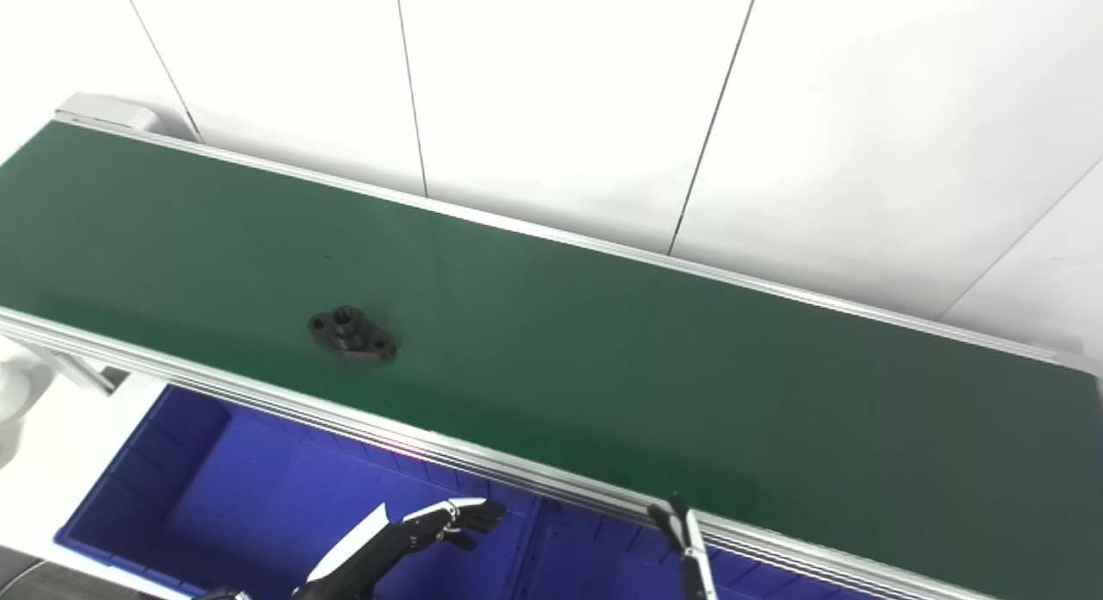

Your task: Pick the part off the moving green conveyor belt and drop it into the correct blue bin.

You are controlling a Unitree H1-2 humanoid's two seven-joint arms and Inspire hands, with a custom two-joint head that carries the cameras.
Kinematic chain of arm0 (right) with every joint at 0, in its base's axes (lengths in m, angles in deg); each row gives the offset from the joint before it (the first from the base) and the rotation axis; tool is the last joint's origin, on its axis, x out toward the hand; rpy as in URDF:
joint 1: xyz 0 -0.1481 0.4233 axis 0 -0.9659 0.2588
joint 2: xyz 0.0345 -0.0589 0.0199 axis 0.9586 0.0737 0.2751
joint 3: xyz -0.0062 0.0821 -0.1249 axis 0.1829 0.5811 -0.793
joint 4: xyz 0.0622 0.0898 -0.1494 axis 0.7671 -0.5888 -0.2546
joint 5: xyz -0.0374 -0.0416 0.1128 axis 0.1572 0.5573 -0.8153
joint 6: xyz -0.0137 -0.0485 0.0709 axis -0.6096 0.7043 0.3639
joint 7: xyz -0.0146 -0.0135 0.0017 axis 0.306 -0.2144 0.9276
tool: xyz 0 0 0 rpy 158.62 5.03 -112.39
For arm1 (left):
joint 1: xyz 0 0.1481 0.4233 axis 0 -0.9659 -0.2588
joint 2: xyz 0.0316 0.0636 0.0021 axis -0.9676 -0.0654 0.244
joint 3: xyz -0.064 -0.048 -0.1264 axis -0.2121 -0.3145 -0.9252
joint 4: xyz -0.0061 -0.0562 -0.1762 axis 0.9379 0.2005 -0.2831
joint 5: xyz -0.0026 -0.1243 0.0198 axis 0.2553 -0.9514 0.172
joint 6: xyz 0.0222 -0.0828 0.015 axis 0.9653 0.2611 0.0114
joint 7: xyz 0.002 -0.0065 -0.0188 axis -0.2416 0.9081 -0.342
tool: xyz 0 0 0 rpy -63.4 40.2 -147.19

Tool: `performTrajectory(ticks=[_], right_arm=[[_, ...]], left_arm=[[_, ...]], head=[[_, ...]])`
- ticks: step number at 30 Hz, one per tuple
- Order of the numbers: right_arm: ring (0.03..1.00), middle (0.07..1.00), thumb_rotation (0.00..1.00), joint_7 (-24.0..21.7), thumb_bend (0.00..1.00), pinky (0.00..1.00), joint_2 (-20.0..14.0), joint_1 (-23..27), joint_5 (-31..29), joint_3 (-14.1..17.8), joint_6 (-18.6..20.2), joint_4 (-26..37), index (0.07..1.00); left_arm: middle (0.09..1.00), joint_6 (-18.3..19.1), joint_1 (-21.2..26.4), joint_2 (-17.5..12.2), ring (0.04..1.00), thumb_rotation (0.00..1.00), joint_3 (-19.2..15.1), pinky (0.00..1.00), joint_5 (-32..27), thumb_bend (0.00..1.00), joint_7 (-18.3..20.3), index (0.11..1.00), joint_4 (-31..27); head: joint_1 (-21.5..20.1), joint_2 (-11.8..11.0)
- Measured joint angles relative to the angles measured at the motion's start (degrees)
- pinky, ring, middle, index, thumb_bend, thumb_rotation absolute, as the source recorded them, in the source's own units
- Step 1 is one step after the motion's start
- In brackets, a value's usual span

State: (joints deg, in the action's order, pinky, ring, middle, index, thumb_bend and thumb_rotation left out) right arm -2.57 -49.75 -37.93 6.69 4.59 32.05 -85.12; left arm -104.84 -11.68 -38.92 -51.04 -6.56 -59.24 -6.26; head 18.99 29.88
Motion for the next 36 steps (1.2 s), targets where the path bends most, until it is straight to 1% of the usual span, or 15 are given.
performTrajectory(ticks=[3,7,11,14,16,19,21,23,25,28,29,30,33,34,36], right_arm=[[0.871,0.852,0.45,0.0,0.75,0.92,-0.1,1.3,-0.7,0.1,-0.1,3.8,0.917],[0.860,0.832,0.46,-0.8,0.76,0.92,0.5,3.7,-1.0,1.6,-0.2,5.9,0.911],[0.844,0.822,0.45,-3.8,0.76,0.87,2.0,5.3,0.0,5.1,-0.2,6.3,0.906],[0.804,0.826,0.50,-6.9,0.80,0.75,2.9,5.9,1.3,7.0,0.0,7.7,0.896],[0.786,0.826,0.53,-10.5,0.82,0.71,3.2,7.6,2.5,7.8,2.0,8.4,0.889],[0.788,0.828,0.55,-14.7,0.83,0.70,4.0,11.2,4.0,9.6,5.6,9.6,0.880],[0.788,0.827,0.55,-17.3,0.83,0.70,4.5,13.0,4.6,10.2,7.9,10.3,0.878],[0.788,0.831,0.57,-19.1,0.83,0.70,5.0,13.5,5.2,10.6,9.0,10.9,0.875],[0.791,0.839,0.59,-21.8,0.84,0.69,5.2,14.4,7.2,10.5,11.1,11.3,0.874],[0.792,0.841,0.59,-24.9,0.84,0.69,5.7,16.5,9.6,10.7,14.4,11.5,0.874],[0.796,0.843,0.58,-25.5,0.84,0.69,5.8,16.9,10.0,10.9,14.9,11.6,0.879],[0.799,0.846,0.57,-26.3,0.84,0.69,6.1,17.3,10.6,10.9,15.8,11.7,0.884],[0.809,0.851,0.55,-29.8,0.85,0.69,7.8,19.4,12.5,10.4,20.3,11.8,0.891],[0.806,0.852,0.55,-30.5,0.85,0.69,8.5,20.2,13.0,10.3,21.4,11.8,0.893],[0.803,0.851,0.55,-31.5,0.85,0.70,9.7,21.8,14.4,10.0,22.6,11.8,0.894]], left_arm=[[0.837,0.0,0.1,0.0,0.818,0.47,0.0,0.74,0.0,0.85,0.0,0.831,0.0],[0.839,0.0,0.3,0.0,0.823,0.47,0.0,0.74,0.0,0.86,-0.9,0.832,0.0],[0.838,0.0,0.5,-0.2,0.819,0.46,0.6,0.74,0.0,0.85,-2.1,0.828,0.0],[0.842,0.0,0.8,-0.4,0.819,0.45,1.2,0.74,-0.1,0.85,-2.9,0.832,0.0],[0.842,0.0,1.1,-0.5,0.818,0.44,1.7,0.73,-0.3,0.85,-3.1,0.832,0.0],[0.843,0.0,1.6,-0.9,0.819,0.45,2.2,0.74,-0.3,0.85,-3.6,0.836,0.0],[0.843,0.0,1.6,-1.2,0.821,0.45,2.5,0.74,-0.2,0.84,-4.3,0.837,0.0],[0.847,0.0,1.6,-1.6,0.825,0.45,2.7,0.74,-0.2,0.85,-5.0,0.841,-0.1],[0.855,0.0,1.5,-2.0,0.832,0.47,2.7,0.75,-0.2,0.85,-5.3,0.849,-0.3],[0.857,0.0,1.6,-2.4,0.834,0.47,2.7,0.75,-0.2,0.85,-5.5,0.852,-1.0],[0.864,0.0,1.7,-2.6,0.840,0.48,2.7,0.76,-0.2,0.85,-5.6,0.858,-1.3],[0.868,0.0,1.6,-2.7,0.842,0.47,2.7,0.76,-0.2,0.85,-5.7,0.863,-1.6],[0.875,0.0,1.5,-3.8,0.847,0.46,2.6,0.77,-0.3,0.85,-5.8,0.874,-2.3],[0.875,0.0,1.4,-4.2,0.848,0.45,2.5,0.77,-0.3,0.85,-5.8,0.875,-2.3],[0.873,0.0,1.3,-4.6,0.848,0.45,2.2,0.77,-0.9,0.85,-5.8,0.875,-2.4]], head=[[-0.4,-0.1],[-0.7,0.0],[-1.3,0.4],[-1.9,0.6],[-2.6,0.9],[-4.3,1.8],[-4.3,1.8],[-4.3,1.8],[-8.2,3.4],[-8.2,3.4],[-12.1,4.8],[-13.3,5.3],[-14.7,5.9],[-16.1,6.5],[-16.5,6.7]])
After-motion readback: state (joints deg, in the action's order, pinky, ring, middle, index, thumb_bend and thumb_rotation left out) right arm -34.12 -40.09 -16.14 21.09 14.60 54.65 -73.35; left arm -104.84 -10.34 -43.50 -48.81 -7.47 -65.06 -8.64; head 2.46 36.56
